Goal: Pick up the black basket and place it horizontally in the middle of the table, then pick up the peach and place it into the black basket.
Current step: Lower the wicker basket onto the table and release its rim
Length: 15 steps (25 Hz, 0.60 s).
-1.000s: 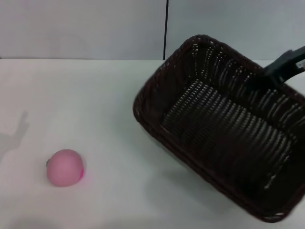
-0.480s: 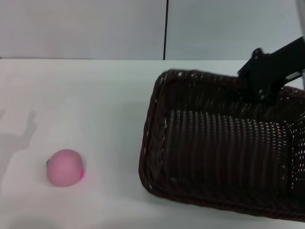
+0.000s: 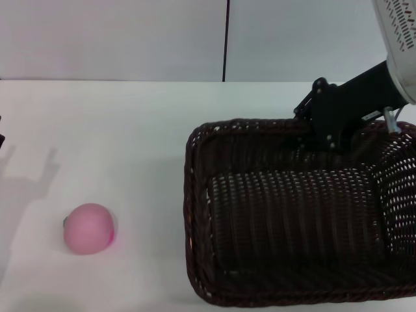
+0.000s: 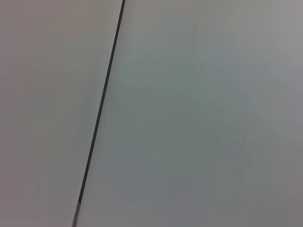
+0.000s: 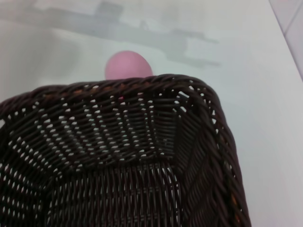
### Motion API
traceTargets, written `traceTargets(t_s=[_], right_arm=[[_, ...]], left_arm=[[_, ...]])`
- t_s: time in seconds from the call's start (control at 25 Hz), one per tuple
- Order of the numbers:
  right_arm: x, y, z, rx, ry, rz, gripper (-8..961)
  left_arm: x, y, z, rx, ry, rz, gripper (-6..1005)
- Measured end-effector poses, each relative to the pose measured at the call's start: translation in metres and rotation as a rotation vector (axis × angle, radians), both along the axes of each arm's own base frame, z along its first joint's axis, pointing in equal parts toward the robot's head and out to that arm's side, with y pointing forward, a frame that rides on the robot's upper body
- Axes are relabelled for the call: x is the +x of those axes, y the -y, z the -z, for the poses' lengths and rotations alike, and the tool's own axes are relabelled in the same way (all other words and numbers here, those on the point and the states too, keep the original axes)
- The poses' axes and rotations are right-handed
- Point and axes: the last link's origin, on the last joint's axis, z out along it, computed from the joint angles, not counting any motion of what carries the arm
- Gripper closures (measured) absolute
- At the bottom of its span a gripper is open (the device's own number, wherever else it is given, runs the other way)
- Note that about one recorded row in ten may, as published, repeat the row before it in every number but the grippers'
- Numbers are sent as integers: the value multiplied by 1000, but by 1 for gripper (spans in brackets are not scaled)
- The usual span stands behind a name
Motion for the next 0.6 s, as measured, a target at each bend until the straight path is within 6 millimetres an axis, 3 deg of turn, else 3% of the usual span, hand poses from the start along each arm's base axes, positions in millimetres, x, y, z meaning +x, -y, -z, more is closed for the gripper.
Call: traceTargets(t_s=[0.6], right_arm=[[10, -2, 8, 41, -31, 28, 729]], left_arm=[[0, 4, 0, 2, 7, -1, 281]])
